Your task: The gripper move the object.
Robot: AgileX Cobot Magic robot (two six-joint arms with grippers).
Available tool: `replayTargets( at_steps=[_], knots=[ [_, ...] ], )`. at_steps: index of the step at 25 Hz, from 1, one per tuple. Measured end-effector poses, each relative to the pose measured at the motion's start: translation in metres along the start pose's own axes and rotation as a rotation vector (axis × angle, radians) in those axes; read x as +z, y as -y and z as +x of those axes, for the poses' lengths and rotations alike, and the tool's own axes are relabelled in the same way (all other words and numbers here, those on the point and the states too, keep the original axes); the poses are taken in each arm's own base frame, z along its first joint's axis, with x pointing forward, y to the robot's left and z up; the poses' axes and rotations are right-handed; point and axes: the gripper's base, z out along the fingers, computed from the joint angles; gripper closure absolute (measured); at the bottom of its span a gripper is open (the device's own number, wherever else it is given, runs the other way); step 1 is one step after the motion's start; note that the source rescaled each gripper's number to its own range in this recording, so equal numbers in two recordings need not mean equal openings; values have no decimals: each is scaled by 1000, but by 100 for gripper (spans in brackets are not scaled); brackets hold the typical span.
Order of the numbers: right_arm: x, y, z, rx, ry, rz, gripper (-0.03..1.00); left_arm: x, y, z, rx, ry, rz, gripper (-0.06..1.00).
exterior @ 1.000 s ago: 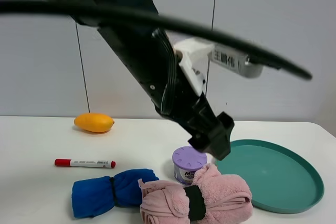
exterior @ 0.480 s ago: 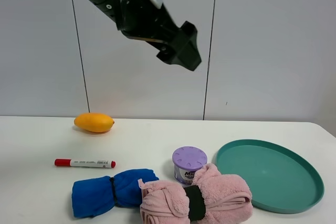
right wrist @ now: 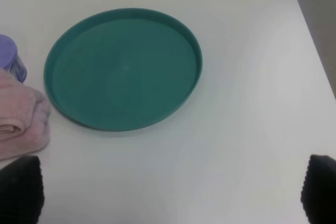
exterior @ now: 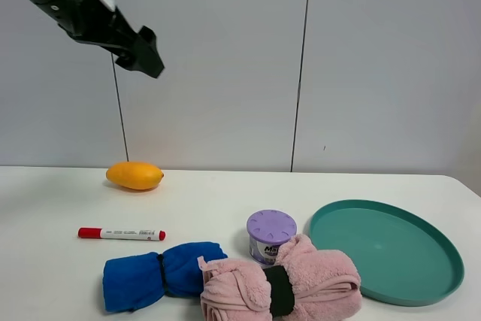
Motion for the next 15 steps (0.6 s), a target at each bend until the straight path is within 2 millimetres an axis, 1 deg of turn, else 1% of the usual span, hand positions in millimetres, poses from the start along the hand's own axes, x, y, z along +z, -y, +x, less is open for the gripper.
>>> replayTargets(
  at_steps=[2,6,10,13,15],
  knots=[
    [0,0,0,0,0,0,-3,-7,-23,7,-31,-16,-54,-5],
    [0,0,0,0,0,0,-3,-32,-61,21,-111,-66,-148,-5],
    [0,0,0,0,0,0,-3,-59,-86,33,-169,-126,-223,-5],
    [0,0,0,0,0,0,-3,-85,-100,39,-198,-168,-284,-5],
    [0,0,0,0,0,0,-3,-108,-107,41,-225,-176,-329,-5]
  ],
)
